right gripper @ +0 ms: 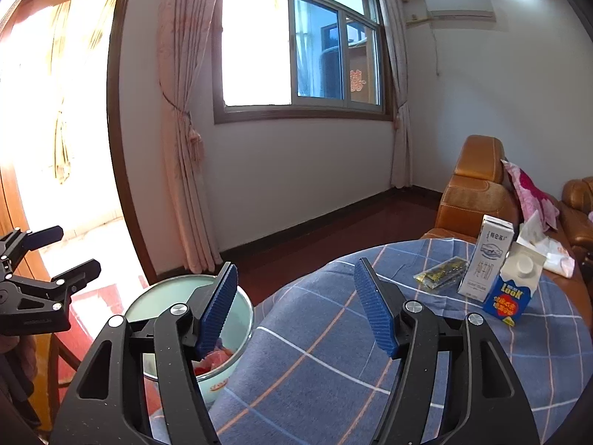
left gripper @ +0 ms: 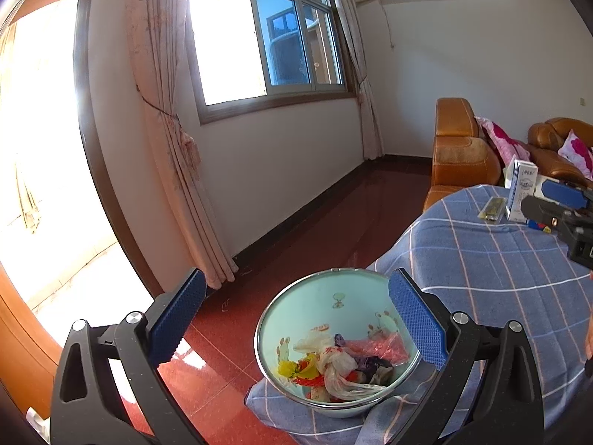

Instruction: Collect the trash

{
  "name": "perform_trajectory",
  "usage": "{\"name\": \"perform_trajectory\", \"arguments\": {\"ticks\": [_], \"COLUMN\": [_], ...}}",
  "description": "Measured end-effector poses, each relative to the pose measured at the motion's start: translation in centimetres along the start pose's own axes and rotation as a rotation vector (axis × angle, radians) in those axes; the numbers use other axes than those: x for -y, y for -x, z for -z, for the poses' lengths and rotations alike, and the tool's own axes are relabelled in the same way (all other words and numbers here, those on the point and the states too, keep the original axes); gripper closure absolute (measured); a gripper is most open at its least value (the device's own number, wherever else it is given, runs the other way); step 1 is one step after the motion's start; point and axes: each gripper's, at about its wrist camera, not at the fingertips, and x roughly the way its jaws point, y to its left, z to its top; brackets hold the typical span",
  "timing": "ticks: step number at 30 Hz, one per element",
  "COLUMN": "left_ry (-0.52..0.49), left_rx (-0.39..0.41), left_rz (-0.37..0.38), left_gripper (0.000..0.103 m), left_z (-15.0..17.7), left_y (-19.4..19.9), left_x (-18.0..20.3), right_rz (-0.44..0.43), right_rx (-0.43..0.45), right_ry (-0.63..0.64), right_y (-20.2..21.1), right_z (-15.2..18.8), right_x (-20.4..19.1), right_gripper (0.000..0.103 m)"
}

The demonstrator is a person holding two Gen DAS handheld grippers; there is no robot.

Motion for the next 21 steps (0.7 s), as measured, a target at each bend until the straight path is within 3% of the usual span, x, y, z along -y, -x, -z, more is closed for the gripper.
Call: {"name": "perform_trajectory", "arguments": {"ticks": [21], "left_ry": [0.004], "left_rx": [0.03], "left_rz": [-0.004], "left_gripper": [0.006], "left_z": [-0.6], "left_y": [1.2], "left_x": [0.0], "right_rz": [0.014], "right_rx": [0.022], "right_ry": [-0.009], "right_y": [2.4], "right_z": [0.4], "right_x": [0.1], "right_gripper": [0.034]}}
